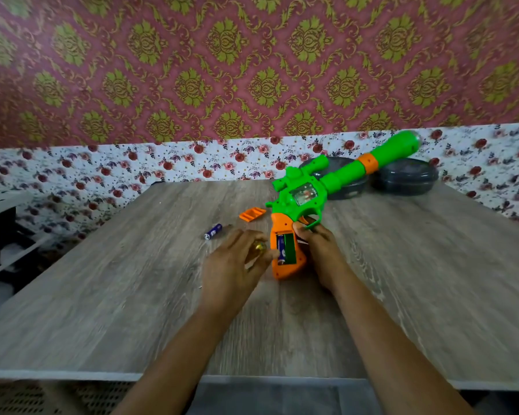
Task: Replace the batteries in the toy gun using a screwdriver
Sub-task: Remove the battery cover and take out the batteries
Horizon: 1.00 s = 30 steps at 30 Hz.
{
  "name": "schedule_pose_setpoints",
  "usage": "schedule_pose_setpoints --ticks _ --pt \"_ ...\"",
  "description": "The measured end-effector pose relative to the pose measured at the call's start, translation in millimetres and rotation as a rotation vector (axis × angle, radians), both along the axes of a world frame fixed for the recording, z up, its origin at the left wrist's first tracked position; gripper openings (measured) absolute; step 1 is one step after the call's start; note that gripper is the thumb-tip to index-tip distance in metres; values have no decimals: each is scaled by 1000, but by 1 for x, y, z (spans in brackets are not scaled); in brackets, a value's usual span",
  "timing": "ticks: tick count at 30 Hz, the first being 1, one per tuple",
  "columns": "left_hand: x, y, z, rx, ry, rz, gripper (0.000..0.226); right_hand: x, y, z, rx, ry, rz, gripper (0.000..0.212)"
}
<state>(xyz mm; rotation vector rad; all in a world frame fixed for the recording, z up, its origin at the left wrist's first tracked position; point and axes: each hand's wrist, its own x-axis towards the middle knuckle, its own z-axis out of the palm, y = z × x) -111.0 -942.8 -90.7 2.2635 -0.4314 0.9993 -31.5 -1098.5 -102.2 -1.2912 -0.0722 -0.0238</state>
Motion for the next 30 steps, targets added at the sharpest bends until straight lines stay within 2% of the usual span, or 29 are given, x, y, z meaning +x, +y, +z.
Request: schedule_pose_setpoints --ticks 5,9,12,15,19,23,28,30 --pt "8 4 -3 195 166 -8 55 -6 7 4 -92 -36 33 11" --pt "6 -1 -3 361 136 80 42 -6 5 6 -87 -33 6 12" --pt "5 -4 -5 454 112 73 44 -6 4 6 -63 -36 -14 20" --pt "8 -4 -4 488 143 103 47 -7 4 7 -59 -42 -14 21" --pt "8 0 -6 375 133 10 51 -10 5 8 -77 -46 4 17" --pt "11 4 -6 295 131 -42 44 -10 5 9 -101 -55 12 14" --pt "11 5 -4 349 119 -34 38 -10 4 9 -118 -47 6 11" --pt "10 3 -3 448 104 21 38 -10 3 8 -116 -50 18 11"
